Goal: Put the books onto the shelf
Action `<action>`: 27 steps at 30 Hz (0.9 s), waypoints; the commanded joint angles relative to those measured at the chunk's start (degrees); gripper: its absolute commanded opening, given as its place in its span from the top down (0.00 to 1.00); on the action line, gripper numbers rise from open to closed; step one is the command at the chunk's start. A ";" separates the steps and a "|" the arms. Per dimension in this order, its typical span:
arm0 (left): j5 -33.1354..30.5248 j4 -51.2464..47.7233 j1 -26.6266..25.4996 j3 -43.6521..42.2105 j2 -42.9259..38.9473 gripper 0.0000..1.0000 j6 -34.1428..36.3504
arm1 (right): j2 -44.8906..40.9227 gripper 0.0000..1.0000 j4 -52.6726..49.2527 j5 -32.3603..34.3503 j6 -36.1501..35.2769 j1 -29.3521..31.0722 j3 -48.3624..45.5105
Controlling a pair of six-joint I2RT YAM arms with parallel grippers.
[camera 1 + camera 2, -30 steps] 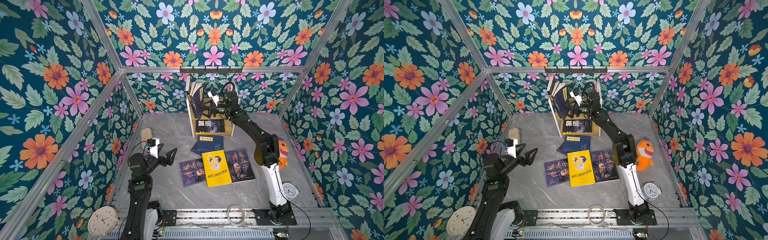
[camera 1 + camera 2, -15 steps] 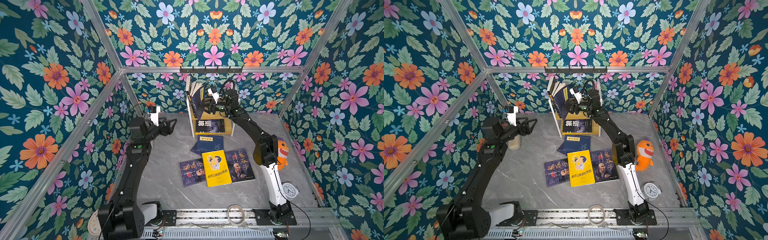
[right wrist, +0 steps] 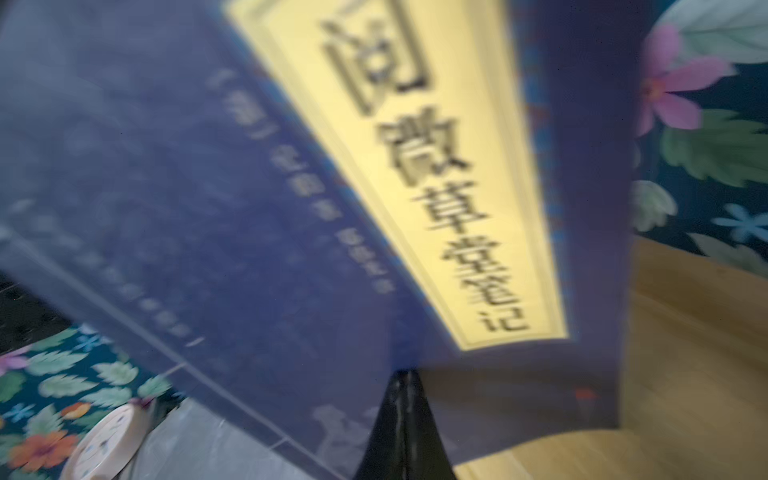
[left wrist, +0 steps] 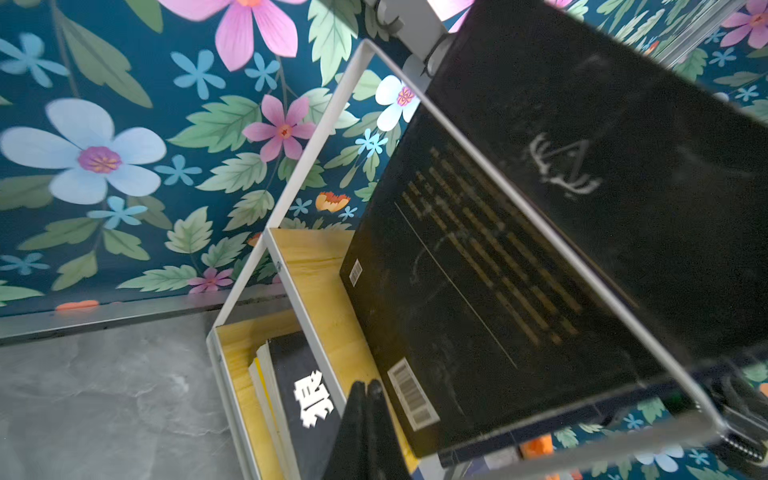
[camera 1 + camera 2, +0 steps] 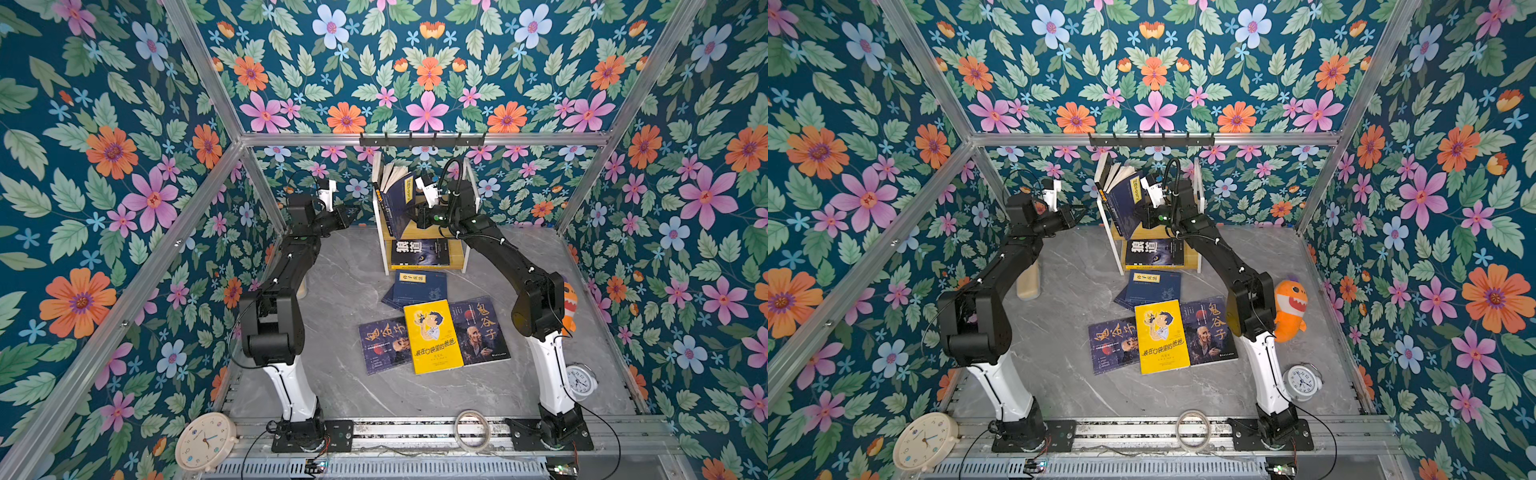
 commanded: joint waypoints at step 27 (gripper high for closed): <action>6.62 26.17 -6.93 -1.61 9.07 1.00 -24.51 | 6.67 1.00 -10.92 9.62 0.42 2.23 15.04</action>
